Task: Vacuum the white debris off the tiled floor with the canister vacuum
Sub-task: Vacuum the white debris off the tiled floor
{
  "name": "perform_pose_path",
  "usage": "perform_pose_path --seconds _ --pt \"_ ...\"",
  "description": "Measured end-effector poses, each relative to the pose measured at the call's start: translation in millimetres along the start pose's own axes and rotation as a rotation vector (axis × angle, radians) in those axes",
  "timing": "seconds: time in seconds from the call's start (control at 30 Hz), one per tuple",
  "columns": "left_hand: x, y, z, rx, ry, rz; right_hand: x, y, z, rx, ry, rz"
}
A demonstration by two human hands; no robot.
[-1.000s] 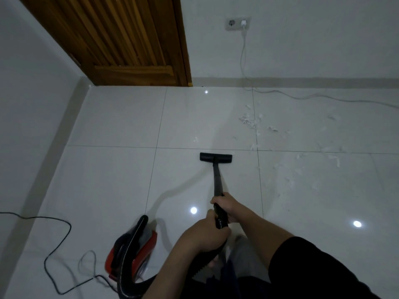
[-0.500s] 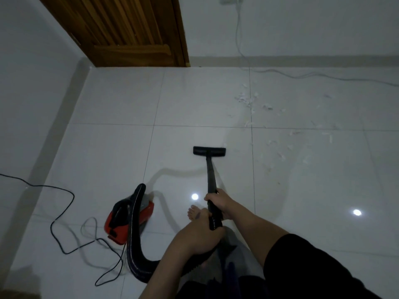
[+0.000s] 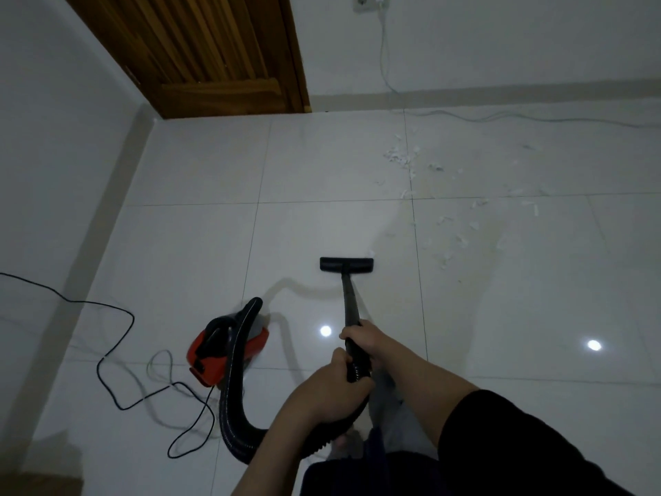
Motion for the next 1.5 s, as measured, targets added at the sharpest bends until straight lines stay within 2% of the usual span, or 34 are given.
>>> perform_pose_path --seconds 0.17,0.33,0.6,0.87,1.5 --pt "-9 30 -48 0.005 0.118 -0.007 -34 24 31 -0.015 0.005 0.021" --pt "-20 50 -82 -0.034 0.058 -0.015 -60 42 63 -0.026 -0.023 0.015" --pt "-28 63 -93 -0.054 0.052 -0.009 -68 54 80 0.002 -0.038 0.025" --pt "-53 68 -69 -0.109 0.024 -0.032 -30 69 98 0.031 -0.123 0.12" --pt "-249 74 18 -0.128 -0.182 -0.103 127 148 214 0.032 -0.066 0.098"
Point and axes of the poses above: each hand's wrist, its own y-axis away from the middle knuckle, its own x-axis out of the back of the hand, z = x × y, the point moved 5 cm from there along -y, towards the middle knuckle, and after that the axes turned 11 degrees about y, right-handed, at the moved point
